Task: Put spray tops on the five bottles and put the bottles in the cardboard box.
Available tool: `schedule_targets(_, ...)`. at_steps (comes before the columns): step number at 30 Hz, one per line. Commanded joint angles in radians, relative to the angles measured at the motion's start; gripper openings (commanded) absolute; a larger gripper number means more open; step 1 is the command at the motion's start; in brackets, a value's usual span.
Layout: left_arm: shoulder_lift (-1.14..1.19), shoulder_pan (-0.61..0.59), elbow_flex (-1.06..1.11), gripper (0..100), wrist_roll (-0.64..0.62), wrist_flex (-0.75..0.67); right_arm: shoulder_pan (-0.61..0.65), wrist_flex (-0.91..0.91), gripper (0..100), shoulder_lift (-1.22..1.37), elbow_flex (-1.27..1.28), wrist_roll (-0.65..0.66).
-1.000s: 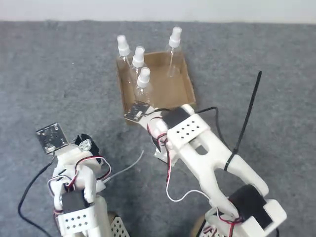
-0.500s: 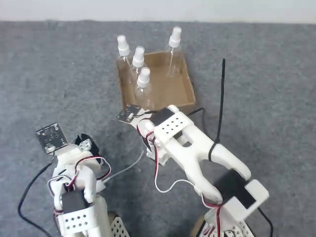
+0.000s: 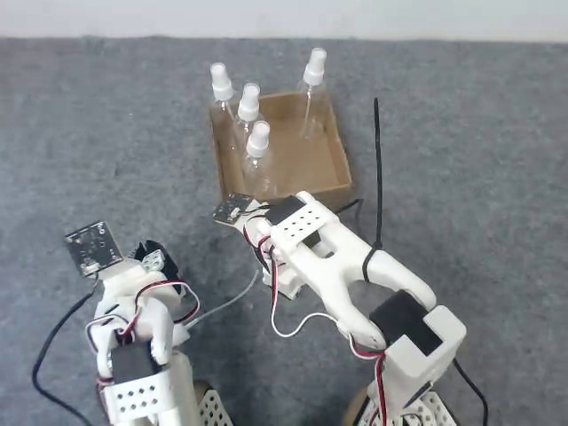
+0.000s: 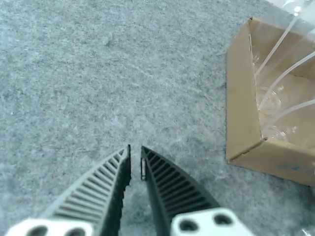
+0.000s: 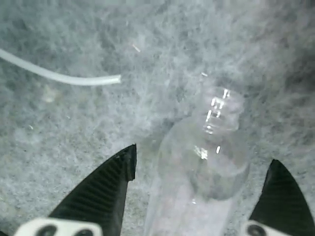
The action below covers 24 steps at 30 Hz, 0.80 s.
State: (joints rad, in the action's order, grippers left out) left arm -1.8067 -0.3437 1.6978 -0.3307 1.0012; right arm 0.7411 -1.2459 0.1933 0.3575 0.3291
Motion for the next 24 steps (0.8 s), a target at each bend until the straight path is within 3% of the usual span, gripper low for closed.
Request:
schedule_targets(1,-0.015,-0.002,-0.013,3,0.005,-0.015,0.005,0.001,32.8,-0.022,-0.092,-0.011)
schedule_targets(6,-0.015,-0.002,-0.013,3,0.005,-0.015,0.005,0.001,31.4,-0.015,-0.098,-0.011)
schedule_targets(16,-0.015,-0.002,-0.013,3,0.005,-0.015,-0.001,-0.001,10.5,-0.025,-0.098,-0.014)
schedule_targets(24,-0.015,-0.002,-0.013,3,0.005,-0.015,-0.007,-0.088,8.7,-0.154,-0.095,-0.018)
